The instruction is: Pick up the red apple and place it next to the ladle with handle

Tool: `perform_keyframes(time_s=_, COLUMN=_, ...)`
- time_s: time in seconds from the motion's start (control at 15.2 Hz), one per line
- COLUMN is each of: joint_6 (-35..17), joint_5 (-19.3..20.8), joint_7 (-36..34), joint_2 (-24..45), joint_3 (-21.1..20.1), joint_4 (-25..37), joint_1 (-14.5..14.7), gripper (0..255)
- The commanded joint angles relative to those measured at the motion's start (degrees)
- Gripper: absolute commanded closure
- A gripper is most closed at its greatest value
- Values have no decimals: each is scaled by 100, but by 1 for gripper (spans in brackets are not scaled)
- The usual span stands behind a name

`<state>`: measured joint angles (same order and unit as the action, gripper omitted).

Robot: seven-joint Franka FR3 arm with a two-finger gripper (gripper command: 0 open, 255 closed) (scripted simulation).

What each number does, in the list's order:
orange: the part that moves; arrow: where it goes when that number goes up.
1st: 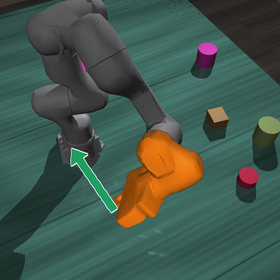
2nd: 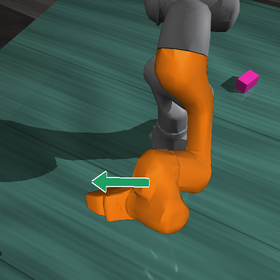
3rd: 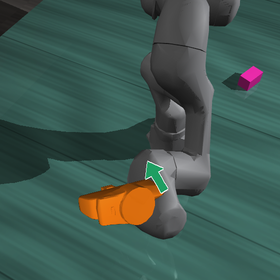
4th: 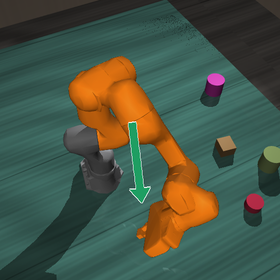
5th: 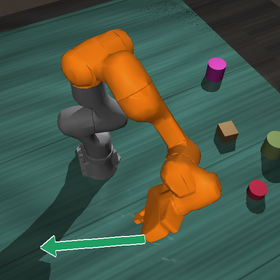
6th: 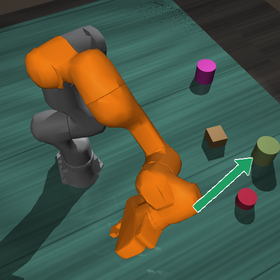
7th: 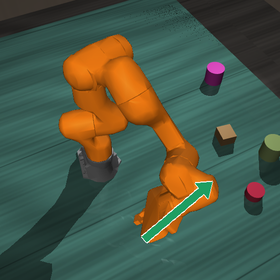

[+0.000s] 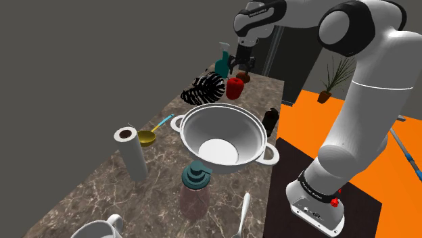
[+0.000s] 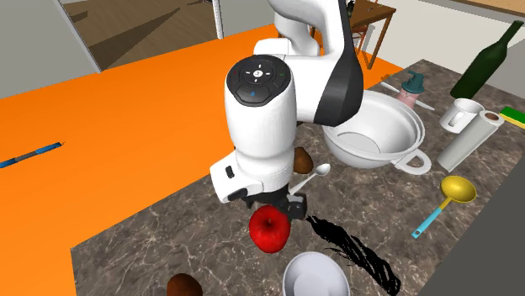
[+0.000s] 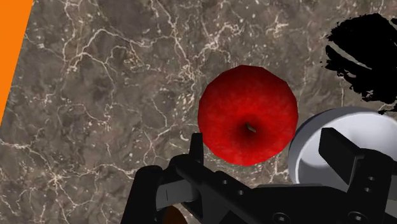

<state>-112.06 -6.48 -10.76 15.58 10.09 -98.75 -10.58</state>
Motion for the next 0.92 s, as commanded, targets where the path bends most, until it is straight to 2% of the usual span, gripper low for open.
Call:
perform_keyframes(time_s=0.0, joint_6=-136, joint_5=-14, joint_7=0, joint_2=46, joint_3=-8, joint_4=-88, joint_1=7, gripper=0)
perform_keyframes(time_s=0.59, joint_6=-246, joint_5=-25, joint_7=7, joint_2=78, joint_3=-13, joint_4=-166, joint_1=10, gripper=0)
perform_keyframes(time_s=0.66, joint_6=-246, joint_5=-25, joint_7=7, joint_2=78, joint_3=-13, joint_4=-166, joint_1=10, gripper=255)
perform_keyframes(time_s=0.86, joint_6=-246, joint_5=-25, joint_7=7, joint_2=78, joint_3=-13, joint_4=-166, joint_1=10, gripper=255)
